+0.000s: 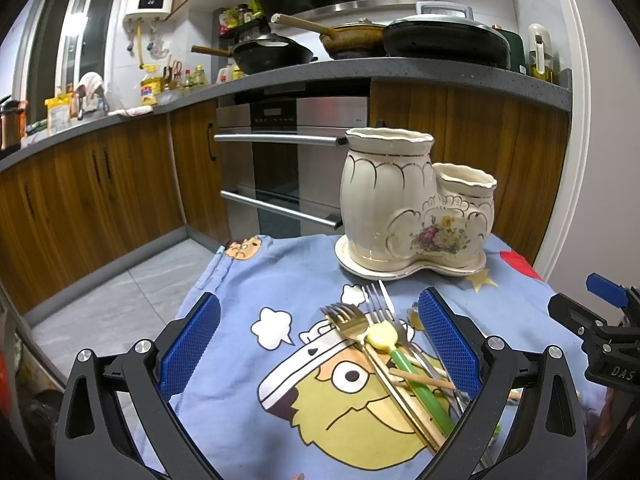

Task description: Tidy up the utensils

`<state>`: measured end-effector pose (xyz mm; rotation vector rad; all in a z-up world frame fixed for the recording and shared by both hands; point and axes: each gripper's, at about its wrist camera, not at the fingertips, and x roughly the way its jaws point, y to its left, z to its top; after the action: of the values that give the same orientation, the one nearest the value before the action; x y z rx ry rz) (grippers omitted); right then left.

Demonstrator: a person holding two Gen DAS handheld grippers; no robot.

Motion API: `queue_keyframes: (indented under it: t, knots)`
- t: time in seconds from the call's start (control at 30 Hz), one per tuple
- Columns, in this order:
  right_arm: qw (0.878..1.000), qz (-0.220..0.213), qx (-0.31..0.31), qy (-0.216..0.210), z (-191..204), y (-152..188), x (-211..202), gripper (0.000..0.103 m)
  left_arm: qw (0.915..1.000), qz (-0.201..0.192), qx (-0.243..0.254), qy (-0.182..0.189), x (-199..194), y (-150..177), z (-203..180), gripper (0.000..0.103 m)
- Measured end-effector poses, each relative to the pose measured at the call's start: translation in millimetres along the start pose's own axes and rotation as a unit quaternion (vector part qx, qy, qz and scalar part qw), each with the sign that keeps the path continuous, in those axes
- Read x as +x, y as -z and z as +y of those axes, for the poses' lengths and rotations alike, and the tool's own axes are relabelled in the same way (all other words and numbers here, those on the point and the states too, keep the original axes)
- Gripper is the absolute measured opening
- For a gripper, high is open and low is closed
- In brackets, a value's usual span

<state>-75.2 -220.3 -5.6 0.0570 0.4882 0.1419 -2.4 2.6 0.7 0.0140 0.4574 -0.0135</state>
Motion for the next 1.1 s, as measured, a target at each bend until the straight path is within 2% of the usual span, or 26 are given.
queue_keyframes:
  t: [0.27, 0.4, 0.5, 0.63, 0.7, 0.9, 1.03, 1.07, 1.1]
  knots:
    - [1.000, -0.007, 0.030, 0.007, -7.6, -5.0, -6.9, 0.099, 1.0000, -0.004, 0.004, 0.004, 0.3, -0.7, -1.3, 0.098]
    - [1.000, -0.002, 0.023, 0.007, -7.3, -9.3, -8.5, 0.099, 0.9999, -0.003, 0.011, -0.002, 1.5, -3.1, 2.5, 0.098]
    - [1.000, 0.000, 0.019, 0.007, -5.3, -11.4, -10.8, 0.099, 1.0000, 0.003, -0.004, 0.003, 3.5, -4.7, 11.5, 0.098]
    - [1.000, -0.006, 0.002, 0.010, -1.2, -12.9, -13.1, 0.099, 0.9984, -0.055, -0.015, -0.002, -6.3, 1.2, 25.2, 0.098]
    - [1.000, -0.002, -0.009, 0.006, 0.9, -12.7, -11.9, 0.099, 0.9986, -0.049, -0.015, -0.009, -5.9, -1.8, 27.6, 0.098]
    - [0.996, 0.057, -0.044, -0.052, 14.1, -9.8, -0.5, 0.098, 0.9994, -0.026, -0.008, -0.019, -0.9, -4.7, 30.5, 0.098]
    - [0.990, 0.074, -0.072, -0.098, 27.3, -3.6, 1.3, 0.098, 0.9999, -0.004, -0.008, -0.011, 4.9, -3.1, 32.1, 0.098]
    - [0.988, 0.079, -0.078, -0.111, 31.7, -2.2, 1.5, 0.097, 0.9999, 0.005, -0.010, -0.006, 6.7, -2.5, 32.6, 0.098]
    - [0.985, 0.084, -0.087, -0.123, 37.0, -0.1, 1.5, 0.091, 0.9998, 0.015, -0.015, 0.001, 9.1, -1.8, 33.9, 0.098]
